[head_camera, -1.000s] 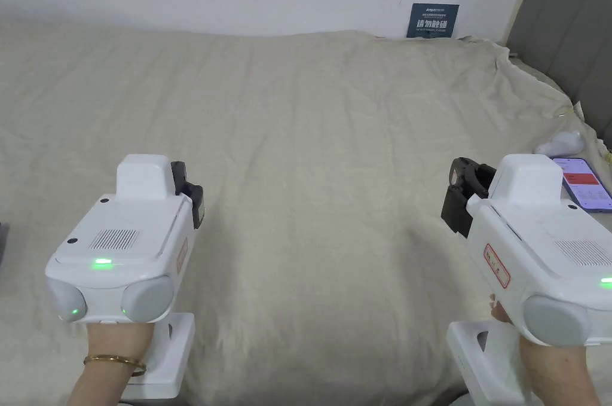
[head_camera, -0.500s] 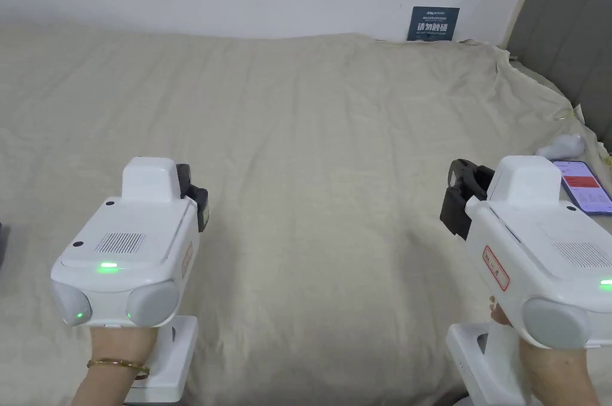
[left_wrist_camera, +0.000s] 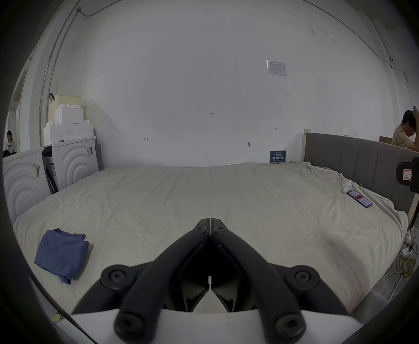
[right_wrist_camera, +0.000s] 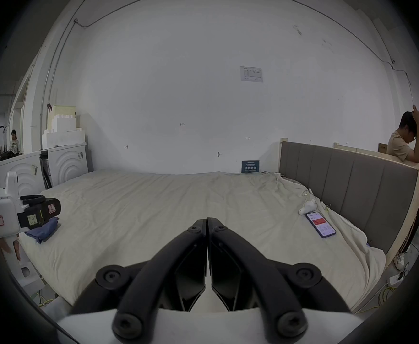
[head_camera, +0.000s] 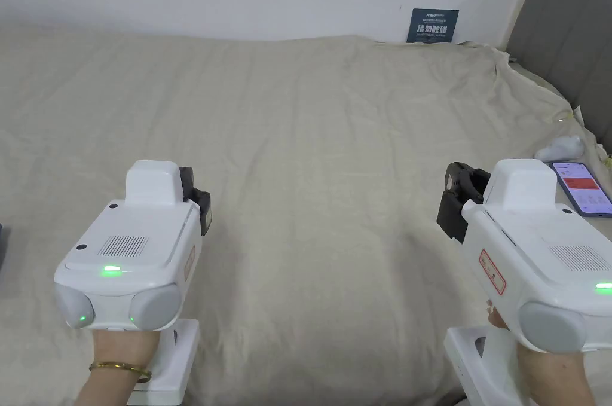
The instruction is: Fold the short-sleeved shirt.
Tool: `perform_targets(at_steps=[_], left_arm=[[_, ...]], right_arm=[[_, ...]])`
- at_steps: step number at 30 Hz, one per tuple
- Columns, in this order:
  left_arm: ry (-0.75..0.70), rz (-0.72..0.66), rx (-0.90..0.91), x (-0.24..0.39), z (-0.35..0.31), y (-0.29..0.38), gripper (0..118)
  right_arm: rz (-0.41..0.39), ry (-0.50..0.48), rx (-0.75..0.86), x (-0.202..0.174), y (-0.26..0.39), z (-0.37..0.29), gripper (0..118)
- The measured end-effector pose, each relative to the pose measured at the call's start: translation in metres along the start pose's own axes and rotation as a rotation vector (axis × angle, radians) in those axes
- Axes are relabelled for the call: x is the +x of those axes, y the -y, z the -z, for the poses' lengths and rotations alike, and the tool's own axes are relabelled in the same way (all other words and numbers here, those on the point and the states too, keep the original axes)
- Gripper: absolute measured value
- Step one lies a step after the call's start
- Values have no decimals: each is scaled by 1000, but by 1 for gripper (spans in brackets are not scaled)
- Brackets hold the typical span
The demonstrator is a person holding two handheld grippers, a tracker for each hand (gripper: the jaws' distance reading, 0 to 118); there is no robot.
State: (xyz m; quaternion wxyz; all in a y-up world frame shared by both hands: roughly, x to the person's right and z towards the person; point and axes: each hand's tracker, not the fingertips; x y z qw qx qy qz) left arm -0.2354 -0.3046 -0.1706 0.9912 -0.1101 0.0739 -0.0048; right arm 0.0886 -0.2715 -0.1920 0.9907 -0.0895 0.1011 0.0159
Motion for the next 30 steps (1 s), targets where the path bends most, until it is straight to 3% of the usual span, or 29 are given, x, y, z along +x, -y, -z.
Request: perform_targets(at_steps=[29,30], left_arm=[[14,14,-10,7,-4,7,0],[14,6,-9,6,-5,7,6]], right_arm=[[3,6,-14,5,3,2,0],[9,4,-19,7,3,3,2]])
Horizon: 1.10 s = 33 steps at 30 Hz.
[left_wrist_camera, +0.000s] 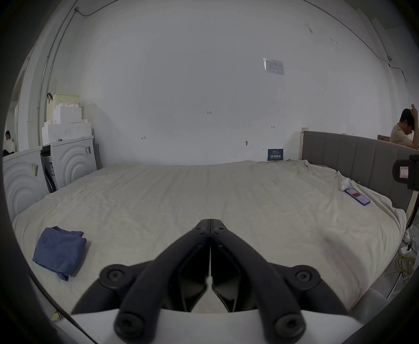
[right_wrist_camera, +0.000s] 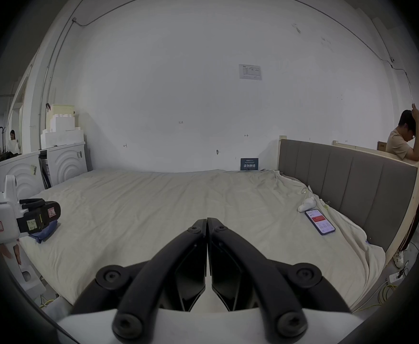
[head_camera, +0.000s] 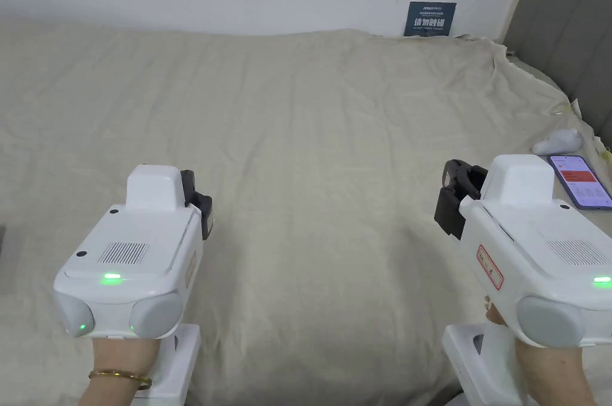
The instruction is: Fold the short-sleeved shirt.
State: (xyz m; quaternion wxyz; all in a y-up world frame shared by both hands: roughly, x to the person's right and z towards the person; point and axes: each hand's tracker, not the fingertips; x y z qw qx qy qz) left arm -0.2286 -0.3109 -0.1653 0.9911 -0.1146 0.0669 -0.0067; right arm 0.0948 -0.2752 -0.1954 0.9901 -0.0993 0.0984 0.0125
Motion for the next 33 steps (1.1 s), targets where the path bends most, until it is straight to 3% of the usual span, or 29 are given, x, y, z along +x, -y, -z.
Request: perform_targets(at_steps=[1,4,5,10,14,17,20,23,29,31,33], left_arm=[[-1,-10,7,0,-1,1,17],[-2,-39,-8,-2,-2,1,97],[-5,-39,-23,-2,-2,1,118],[12,-81,-62,1,-10,-1,118],[-5,-179,-156,3,-11,3,118],[-2,-169,-183,7,-14,15,118],[-3,-123,-238,11,-17,28,118],[5,-91,-265,15,-18,39,118],[14,-68,-298,17,-13,55,118],[12,-71,-317,16,-10,61,118],[15,-88,-344,14,-3,67,118]], right_arm=[[3,-6,-13,2,0,1,9],[33,-43,-58,4,0,3,98],[51,-55,-86,5,0,4,118],[147,-176,-226,0,-13,-1,117],[196,-26,-441,-14,-23,2,117],[136,81,-554,-25,-24,2,117],[128,-1,-632,-30,-19,1,117],[189,-58,-651,-30,-11,3,117],[218,-2,-711,-23,11,25,117],[201,26,-714,-24,17,30,117],[125,32,-687,-34,23,31,117]])
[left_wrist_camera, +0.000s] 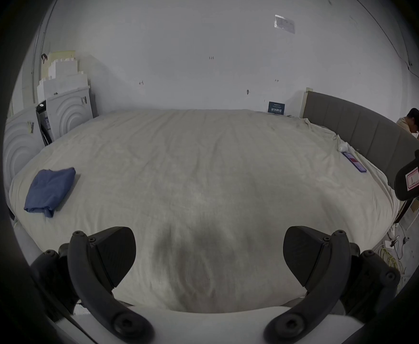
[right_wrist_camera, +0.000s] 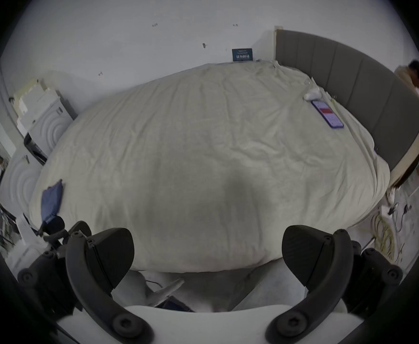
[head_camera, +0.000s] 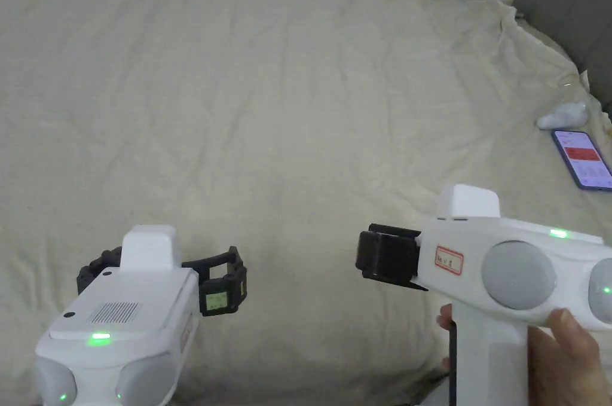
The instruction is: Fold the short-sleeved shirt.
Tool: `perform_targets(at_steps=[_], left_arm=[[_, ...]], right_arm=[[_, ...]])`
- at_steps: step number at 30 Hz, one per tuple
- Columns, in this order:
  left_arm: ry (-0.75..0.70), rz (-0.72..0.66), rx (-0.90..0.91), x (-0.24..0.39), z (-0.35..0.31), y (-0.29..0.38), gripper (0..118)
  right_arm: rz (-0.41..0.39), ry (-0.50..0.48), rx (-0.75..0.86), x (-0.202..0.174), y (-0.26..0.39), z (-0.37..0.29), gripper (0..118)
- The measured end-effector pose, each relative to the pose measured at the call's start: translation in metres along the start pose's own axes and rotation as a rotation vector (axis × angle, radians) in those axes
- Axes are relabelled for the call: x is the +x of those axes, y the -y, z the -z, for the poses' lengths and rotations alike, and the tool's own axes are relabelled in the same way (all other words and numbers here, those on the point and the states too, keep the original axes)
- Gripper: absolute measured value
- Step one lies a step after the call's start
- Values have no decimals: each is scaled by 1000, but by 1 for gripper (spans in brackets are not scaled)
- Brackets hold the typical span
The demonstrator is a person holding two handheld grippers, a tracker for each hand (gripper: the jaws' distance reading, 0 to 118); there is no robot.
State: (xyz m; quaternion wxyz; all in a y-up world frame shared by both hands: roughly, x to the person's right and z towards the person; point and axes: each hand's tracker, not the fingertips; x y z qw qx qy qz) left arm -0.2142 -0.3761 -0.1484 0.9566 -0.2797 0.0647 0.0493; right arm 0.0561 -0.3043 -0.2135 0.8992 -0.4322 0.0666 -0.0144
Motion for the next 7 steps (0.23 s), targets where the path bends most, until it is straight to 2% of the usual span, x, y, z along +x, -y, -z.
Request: perform_targets(at_steps=[3,7], left_arm=[[-3,-54,-64,-5,15,6,118],[-8,-85,-125,-11,35,13,118]], right_arm=[[-77,2,-39,-11,13,19,117],[-163,-4,-197,-13,39,64,117]])
